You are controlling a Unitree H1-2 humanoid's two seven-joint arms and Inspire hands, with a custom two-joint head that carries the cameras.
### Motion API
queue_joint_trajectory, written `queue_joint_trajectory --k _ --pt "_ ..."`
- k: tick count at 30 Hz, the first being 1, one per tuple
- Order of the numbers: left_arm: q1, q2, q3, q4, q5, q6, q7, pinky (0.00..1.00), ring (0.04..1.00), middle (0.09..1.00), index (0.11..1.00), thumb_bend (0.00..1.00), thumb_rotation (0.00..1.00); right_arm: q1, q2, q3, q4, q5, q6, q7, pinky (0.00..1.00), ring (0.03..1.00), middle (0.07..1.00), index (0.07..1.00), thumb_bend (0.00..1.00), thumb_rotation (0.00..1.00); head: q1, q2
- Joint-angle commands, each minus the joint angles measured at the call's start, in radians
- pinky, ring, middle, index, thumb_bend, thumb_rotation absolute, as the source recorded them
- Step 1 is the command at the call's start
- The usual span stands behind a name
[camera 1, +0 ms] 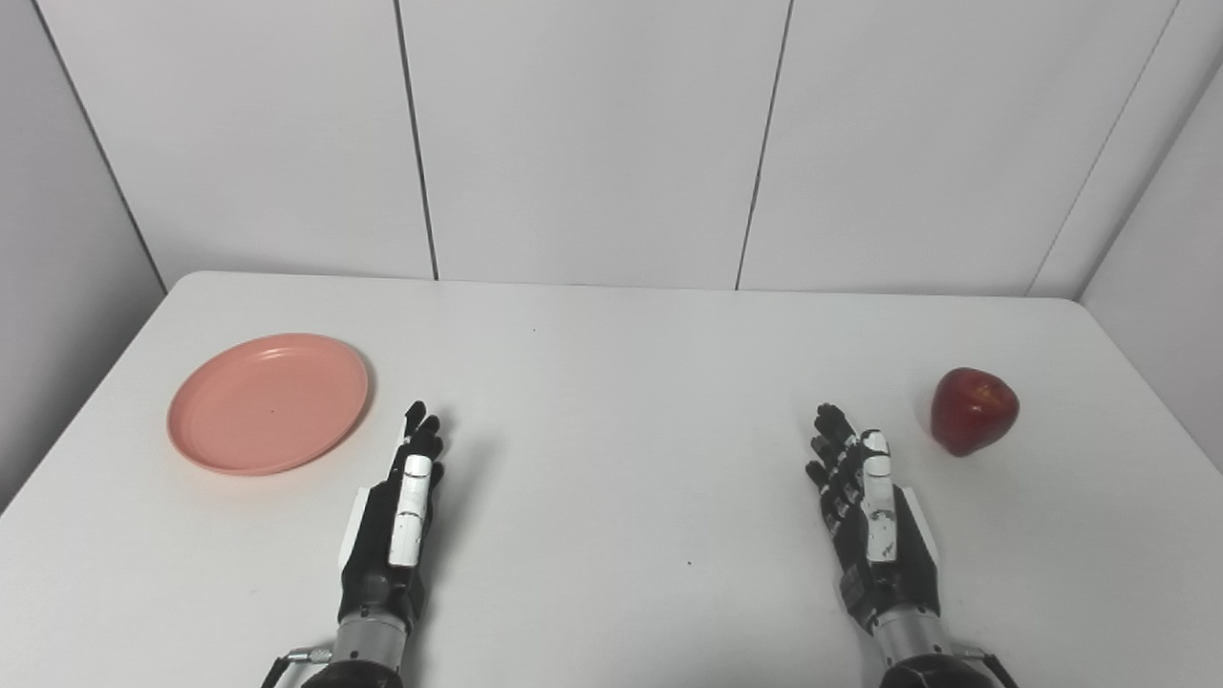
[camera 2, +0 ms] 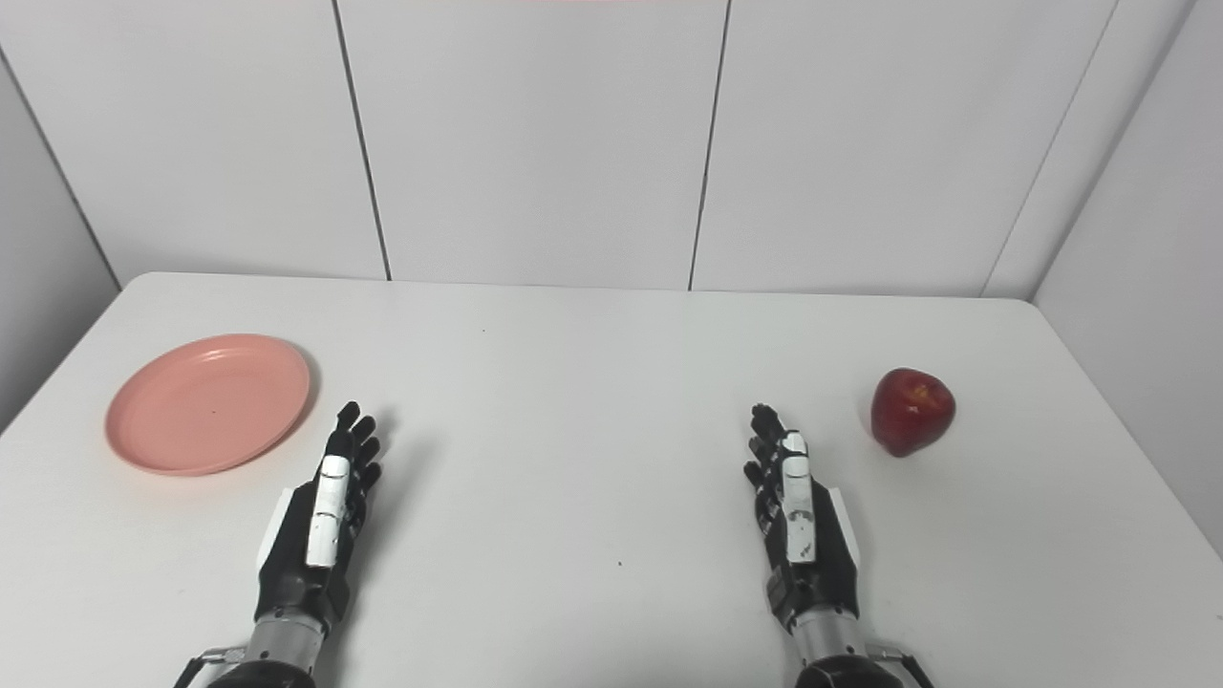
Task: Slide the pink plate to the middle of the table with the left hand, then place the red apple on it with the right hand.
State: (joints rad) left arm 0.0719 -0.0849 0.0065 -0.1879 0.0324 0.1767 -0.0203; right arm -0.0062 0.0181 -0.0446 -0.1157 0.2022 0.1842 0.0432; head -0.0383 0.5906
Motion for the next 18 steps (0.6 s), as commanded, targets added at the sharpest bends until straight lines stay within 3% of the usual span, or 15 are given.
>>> queue_joint_trajectory --k 1,18 --pt "0.022 0.035 -0.007 -0.011 -0.002 -0.029 -0.013 1.0 1.0 1.0 1.0 0.65 1.0 0.007 0.001 0.008 0.001 -0.008 0.015 0.0 1.0 0.991 0.96 0.909 0.88 1.0 -0.001 -0.001" --pt "0.022 0.033 -0.008 -0.023 -0.003 -0.006 -0.014 1.0 1.0 1.0 1.0 0.66 1.0 0.006 -0.037 0.065 0.015 -0.143 -0.06 0.001 1.0 1.0 0.975 0.918 0.82 1.0 -0.002 0.0"
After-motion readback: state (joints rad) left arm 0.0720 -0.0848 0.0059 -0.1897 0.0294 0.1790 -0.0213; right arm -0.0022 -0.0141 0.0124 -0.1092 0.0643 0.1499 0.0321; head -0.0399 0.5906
